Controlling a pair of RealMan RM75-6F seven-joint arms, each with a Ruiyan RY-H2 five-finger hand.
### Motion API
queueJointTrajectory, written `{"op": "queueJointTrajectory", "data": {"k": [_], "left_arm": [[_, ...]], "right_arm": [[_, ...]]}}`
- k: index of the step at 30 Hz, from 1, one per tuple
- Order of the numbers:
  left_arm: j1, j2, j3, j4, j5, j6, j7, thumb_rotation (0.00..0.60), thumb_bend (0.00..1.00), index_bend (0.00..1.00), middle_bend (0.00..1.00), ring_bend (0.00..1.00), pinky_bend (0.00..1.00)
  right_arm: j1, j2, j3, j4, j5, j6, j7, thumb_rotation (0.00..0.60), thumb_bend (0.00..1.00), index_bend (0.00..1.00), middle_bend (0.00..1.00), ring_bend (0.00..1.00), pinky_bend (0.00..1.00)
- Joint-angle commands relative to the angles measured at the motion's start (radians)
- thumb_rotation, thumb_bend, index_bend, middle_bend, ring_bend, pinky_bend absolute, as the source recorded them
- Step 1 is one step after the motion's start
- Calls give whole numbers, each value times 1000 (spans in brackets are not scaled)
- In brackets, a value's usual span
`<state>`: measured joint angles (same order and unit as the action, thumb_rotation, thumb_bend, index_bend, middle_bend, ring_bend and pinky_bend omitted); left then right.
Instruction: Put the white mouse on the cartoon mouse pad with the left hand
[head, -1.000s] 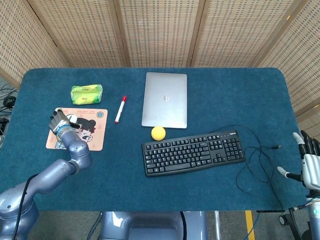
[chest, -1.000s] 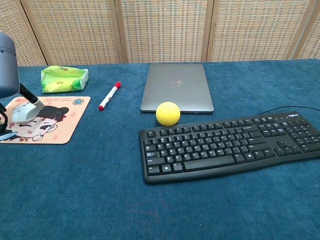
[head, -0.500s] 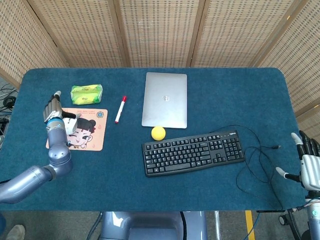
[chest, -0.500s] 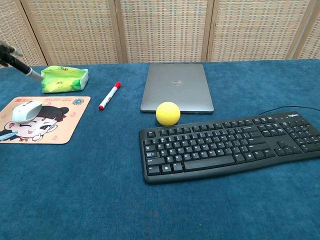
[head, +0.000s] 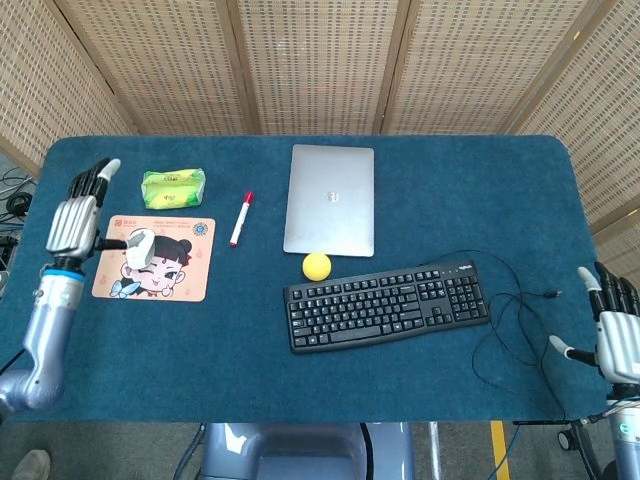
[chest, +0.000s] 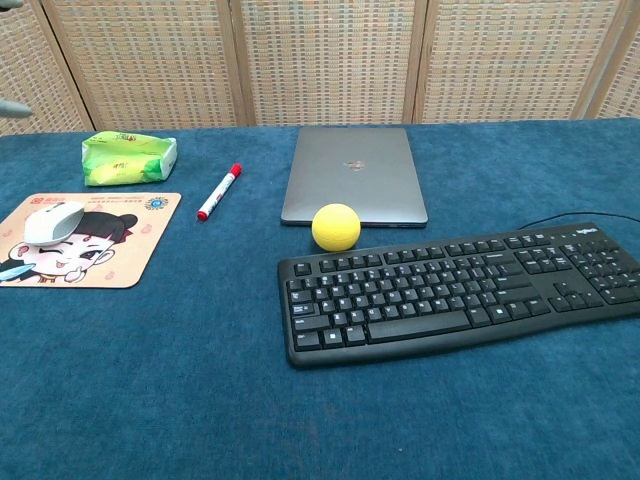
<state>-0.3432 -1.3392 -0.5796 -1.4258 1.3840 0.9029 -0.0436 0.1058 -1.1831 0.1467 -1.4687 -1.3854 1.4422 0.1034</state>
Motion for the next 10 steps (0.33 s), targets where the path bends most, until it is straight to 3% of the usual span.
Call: {"op": "queueJointTrajectory", "data": {"k": [1, 5, 10], "left_arm": [[235, 188, 211, -214, 162, 174, 6, 600, 0, 0, 0, 0, 0], [293, 227, 258, -340, 119, 253, 158, 600, 0, 0, 0, 0, 0], [318, 267, 306, -410, 135, 313, 200, 600, 0, 0, 0, 0, 0]], "right_arm": [[-3, -7, -4, 0, -10, 15, -25, 600, 0, 0, 0, 0, 0], [-8, -9, -5, -8, -22, 36, -44, 600, 0, 0, 0, 0, 0], [-16, -5, -10, -25, -42, 64, -62, 600, 0, 0, 0, 0, 0]]}}
